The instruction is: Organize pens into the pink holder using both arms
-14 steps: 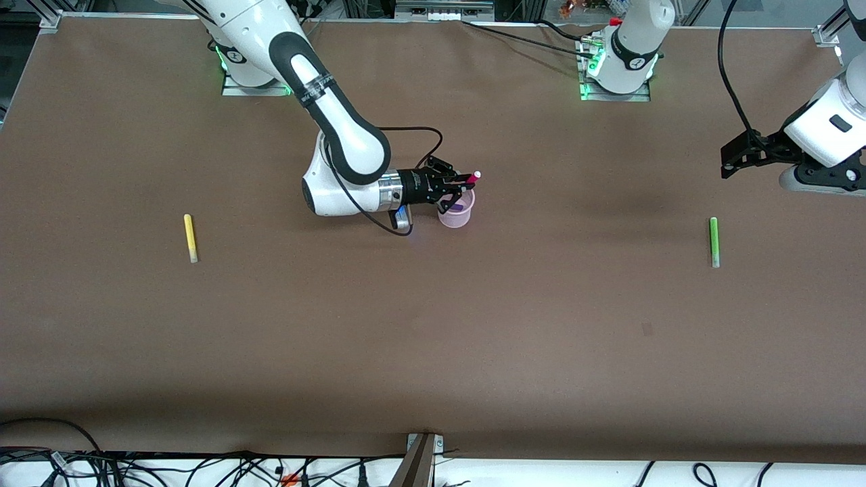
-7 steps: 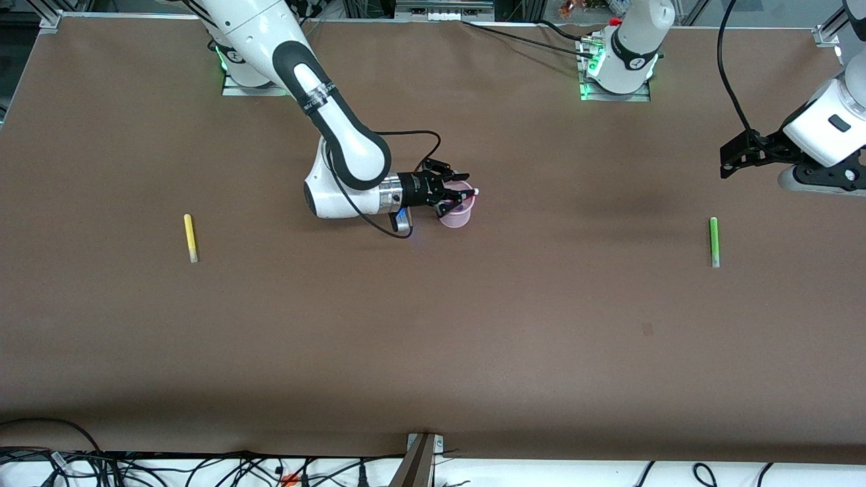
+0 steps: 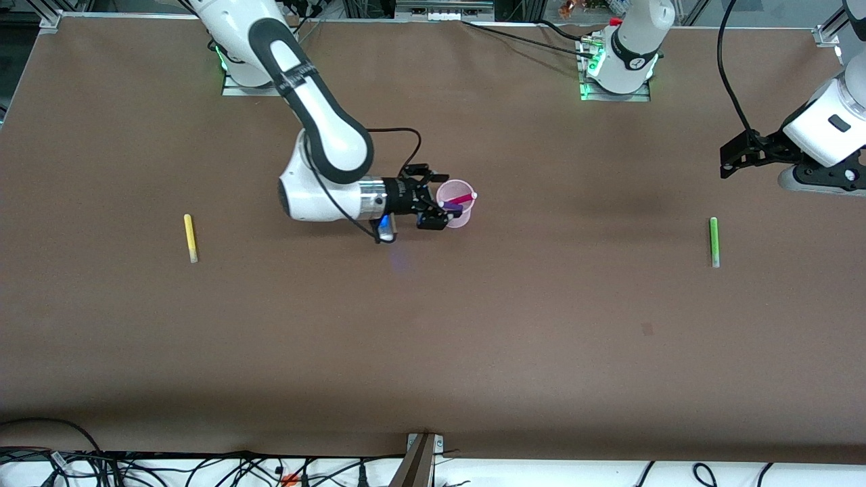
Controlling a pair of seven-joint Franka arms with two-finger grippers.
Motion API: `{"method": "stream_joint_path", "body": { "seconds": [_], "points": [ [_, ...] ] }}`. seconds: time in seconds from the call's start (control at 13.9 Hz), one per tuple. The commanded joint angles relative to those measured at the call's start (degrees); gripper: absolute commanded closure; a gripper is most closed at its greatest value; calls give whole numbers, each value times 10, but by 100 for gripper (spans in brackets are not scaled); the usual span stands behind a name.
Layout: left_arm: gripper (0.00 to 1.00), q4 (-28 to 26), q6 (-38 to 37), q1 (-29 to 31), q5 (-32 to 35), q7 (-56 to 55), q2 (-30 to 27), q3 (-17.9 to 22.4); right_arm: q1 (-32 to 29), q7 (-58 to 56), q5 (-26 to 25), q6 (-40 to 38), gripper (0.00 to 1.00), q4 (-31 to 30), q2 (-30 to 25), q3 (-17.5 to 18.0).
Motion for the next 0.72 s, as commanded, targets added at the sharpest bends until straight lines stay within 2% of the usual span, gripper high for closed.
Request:
{"method": "stream_joint_path", "body": {
  "seconds": [0.0,0.29,0.36,0.65],
  "points": [
    [0,1,-8,-4,-10,9,-8,0,2,0,-92,-3,0,-16,-59,-33],
    [0,7,-15,-4,-10,9,-6,0,2,1,-286,-18,0,-29,-135,-67],
    [0,7,-16,-4,-10,8,-6,0,2,0,-319,-33,0,-37,-160,-81],
    [0,7,-17,-4,-10,7,-7,0,2,-54,-492,-152,0,-45,-255,-130]
  ]
}}
